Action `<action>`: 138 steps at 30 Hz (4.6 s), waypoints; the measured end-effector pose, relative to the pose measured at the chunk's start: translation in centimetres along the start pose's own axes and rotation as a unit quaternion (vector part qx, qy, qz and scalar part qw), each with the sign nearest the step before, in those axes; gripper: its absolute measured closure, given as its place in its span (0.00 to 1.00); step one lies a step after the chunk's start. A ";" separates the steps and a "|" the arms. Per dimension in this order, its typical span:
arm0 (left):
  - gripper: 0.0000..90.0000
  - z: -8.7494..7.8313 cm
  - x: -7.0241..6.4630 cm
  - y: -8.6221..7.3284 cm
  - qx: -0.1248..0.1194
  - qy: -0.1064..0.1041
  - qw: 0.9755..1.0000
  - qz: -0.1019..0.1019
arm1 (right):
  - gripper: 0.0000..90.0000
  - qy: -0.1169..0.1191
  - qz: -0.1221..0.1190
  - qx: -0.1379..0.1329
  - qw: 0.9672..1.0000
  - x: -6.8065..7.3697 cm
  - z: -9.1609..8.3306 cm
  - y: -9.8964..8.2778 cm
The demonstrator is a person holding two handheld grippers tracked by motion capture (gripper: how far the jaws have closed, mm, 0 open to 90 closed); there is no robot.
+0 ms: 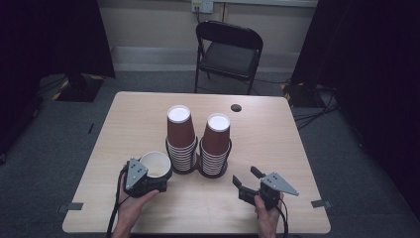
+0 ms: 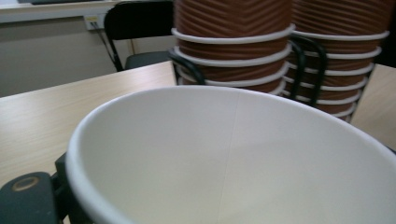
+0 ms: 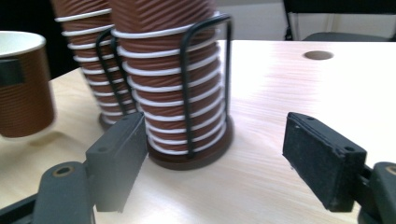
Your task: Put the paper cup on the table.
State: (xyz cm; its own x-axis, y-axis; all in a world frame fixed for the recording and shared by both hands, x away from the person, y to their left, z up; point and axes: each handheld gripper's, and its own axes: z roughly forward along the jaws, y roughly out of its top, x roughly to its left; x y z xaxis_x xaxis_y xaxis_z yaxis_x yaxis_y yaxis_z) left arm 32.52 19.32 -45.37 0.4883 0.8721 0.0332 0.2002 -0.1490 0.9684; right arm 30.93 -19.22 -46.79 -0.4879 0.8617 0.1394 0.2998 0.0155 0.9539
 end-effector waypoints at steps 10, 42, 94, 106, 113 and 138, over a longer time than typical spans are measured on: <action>0.09 0.0 2.4 0.7 -0.007 0.005 1.000 -0.017 | 0.20 -0.032 -0.015 -0.010 0.999 -0.8 0.1 -1.6; 0.08 5.0 7.2 1.6 -0.014 0.070 0.996 -0.059 | 0.15 -0.058 -0.042 -0.030 0.997 -0.7 -0.1 -2.8; 0.17 9.3 7.6 -1.9 0.154 0.076 0.984 -0.055 | 0.16 -0.046 -0.043 -0.039 0.997 -0.8 -0.3 -2.8; 0.17 8.8 7.7 -2.5 0.170 0.074 0.981 -0.056 | 0.16 -0.046 -0.040 -0.042 0.997 -0.8 -0.4 -2.9; 0.17 8.2 7.6 -2.6 0.167 0.078 0.981 -0.060 | 0.16 -0.046 -0.040 -0.042 0.997 -0.8 -0.4 -2.9; 0.17 2.7 6.1 -1.7 0.070 0.072 0.992 -0.077 | 0.16 -0.047 -0.038 -0.044 0.997 -0.8 -0.4 -2.9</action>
State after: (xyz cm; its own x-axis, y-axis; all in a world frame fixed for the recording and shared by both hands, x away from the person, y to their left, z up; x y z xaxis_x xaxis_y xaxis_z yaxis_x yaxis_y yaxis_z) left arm 37.42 23.62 -47.51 0.3187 0.9454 -0.0688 0.3842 -0.0624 0.9212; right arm 30.14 -20.17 -49.55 -0.4259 0.9037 0.0437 0.1904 0.0423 0.9808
